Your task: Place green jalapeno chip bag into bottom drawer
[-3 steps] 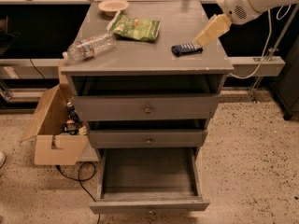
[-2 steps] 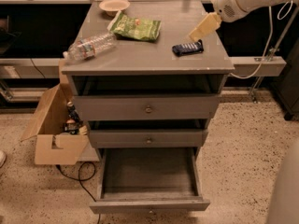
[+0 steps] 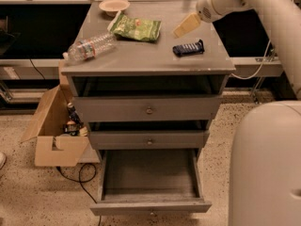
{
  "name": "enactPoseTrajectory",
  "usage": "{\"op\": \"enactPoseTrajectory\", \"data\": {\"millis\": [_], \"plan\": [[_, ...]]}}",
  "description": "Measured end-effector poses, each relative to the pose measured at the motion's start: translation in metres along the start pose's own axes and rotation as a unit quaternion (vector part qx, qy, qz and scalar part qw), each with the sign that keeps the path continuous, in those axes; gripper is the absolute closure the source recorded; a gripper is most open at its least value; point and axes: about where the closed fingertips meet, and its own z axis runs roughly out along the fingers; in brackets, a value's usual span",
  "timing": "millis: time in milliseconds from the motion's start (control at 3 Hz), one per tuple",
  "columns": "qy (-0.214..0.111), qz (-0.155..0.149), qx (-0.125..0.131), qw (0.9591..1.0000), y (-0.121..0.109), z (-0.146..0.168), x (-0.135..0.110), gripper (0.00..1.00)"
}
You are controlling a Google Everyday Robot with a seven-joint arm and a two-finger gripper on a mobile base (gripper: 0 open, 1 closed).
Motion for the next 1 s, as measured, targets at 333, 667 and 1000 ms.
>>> {"op": "enactPoseTrajectory", "data": {"millis": [333, 667, 1000], "plan": [[-0.008, 0.011, 0.001, 0.9999, -0.001, 0.035, -0.007, 0.00], [-0.033, 0.028, -0.009, 0.9990, 0.008, 0.069, -0.026, 0.00], [-0.052, 0.036, -0.017, 0.9978, 0.018, 0.086, -0.041, 0.00]]}}
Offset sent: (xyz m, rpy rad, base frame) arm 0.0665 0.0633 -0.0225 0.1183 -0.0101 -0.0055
